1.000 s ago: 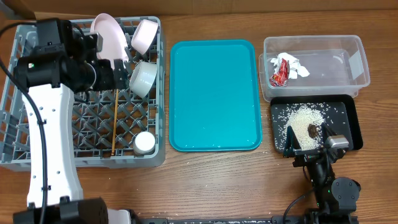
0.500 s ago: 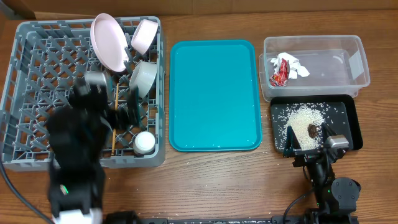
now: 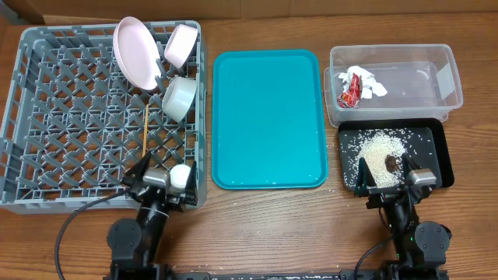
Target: Sort waste into correct bins and load items into the dishwasher
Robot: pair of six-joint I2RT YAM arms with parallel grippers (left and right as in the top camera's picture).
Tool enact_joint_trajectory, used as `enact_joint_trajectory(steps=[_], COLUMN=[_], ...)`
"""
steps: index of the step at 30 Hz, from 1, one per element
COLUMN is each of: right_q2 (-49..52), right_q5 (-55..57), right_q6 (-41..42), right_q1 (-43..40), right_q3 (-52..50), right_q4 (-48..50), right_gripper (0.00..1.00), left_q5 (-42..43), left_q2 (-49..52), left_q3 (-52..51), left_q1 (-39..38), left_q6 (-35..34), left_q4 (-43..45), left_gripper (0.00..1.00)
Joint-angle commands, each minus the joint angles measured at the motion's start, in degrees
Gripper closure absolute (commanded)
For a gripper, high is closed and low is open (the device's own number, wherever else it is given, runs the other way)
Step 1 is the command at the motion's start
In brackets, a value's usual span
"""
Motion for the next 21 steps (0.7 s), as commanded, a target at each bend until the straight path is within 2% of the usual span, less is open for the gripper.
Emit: enact_joint_trajectory(steps=[1, 3, 6, 10, 21], right_q2=[-0.68, -0.68, -0.68, -0.68, -0.68], right_q5=[-0.31, -0.31, -0.31, -0.31, -0.31], right_q6=[-0.2, -0.2, -0.2, -0.2, -0.2], right_q1=[-0.24, -0.24, -0.24, -0.24, -0.24], right_q3=[-0.59, -0.59, -0.59, -0.59, -0.59], right_q4=[0.33, 0.33, 0.33, 0.33, 0.33], right_gripper=[0.0, 0.0, 0.0, 0.0, 0.0], left_q5=[0.09, 0.07, -1.01, -1.22, -1.22], left_q2=[-3.28, -4.46, -7.02, -9.97, -9.84], left_q3=[-3.69, -5.09, -5.05, -5.05, -5.05], left_q1=[-0.79, -0.81, -0.79, -0.83, -0.76], left_q6=[3.54, 3.98, 4.13, 2.99, 3.06], left_q4=[0.66, 0.63, -4.48, -4.31, -4.37], left_gripper=[0.0, 0.0, 0.0, 0.0, 0.0])
